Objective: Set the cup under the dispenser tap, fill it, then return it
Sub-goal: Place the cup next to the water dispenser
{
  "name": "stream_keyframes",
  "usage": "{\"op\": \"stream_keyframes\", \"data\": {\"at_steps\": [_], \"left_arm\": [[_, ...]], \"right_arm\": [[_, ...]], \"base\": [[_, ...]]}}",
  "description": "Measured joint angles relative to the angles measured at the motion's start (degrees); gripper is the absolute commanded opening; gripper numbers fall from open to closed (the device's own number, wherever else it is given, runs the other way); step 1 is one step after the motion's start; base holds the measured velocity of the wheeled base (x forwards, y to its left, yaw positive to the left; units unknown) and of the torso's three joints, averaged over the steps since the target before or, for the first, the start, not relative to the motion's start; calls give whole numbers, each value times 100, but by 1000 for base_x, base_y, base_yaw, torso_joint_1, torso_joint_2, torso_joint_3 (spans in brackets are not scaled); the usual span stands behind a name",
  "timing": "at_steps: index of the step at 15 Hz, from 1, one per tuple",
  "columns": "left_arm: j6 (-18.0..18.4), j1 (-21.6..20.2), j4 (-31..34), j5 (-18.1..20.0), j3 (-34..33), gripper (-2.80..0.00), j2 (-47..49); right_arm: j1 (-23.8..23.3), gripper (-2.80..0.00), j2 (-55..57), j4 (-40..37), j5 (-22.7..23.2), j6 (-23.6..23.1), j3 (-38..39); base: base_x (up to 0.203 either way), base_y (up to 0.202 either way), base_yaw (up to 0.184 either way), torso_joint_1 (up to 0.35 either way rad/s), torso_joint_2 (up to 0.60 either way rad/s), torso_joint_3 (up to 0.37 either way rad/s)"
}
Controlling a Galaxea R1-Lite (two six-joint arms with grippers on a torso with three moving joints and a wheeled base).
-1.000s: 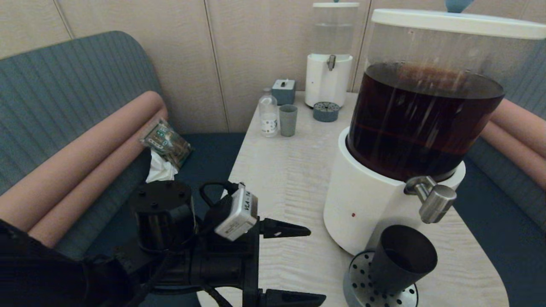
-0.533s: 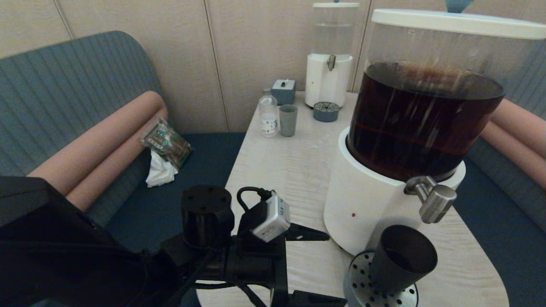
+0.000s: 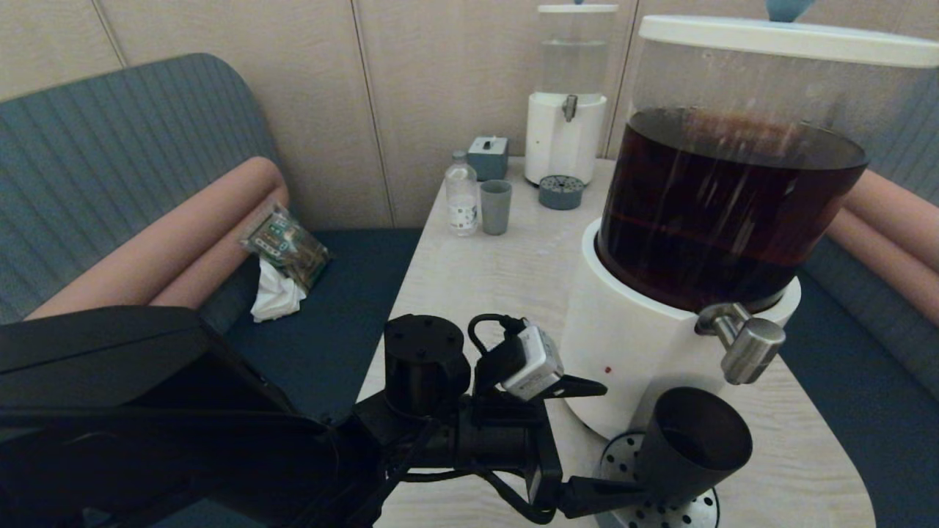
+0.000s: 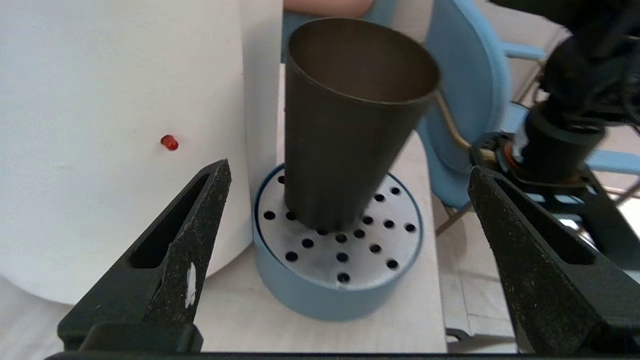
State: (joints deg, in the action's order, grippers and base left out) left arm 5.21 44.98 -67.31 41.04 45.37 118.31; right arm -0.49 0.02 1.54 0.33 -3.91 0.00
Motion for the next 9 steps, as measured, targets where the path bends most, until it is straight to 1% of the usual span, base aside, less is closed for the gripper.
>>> {"op": "stream_keyframes", "data": {"at_steps": [9], "left_arm": [[26,251,36,-481,308,0,295]], "right_arm": [[-2,-280,0,-3,2,0,0]], "base": [[0,0,0,0,0,0]]}}
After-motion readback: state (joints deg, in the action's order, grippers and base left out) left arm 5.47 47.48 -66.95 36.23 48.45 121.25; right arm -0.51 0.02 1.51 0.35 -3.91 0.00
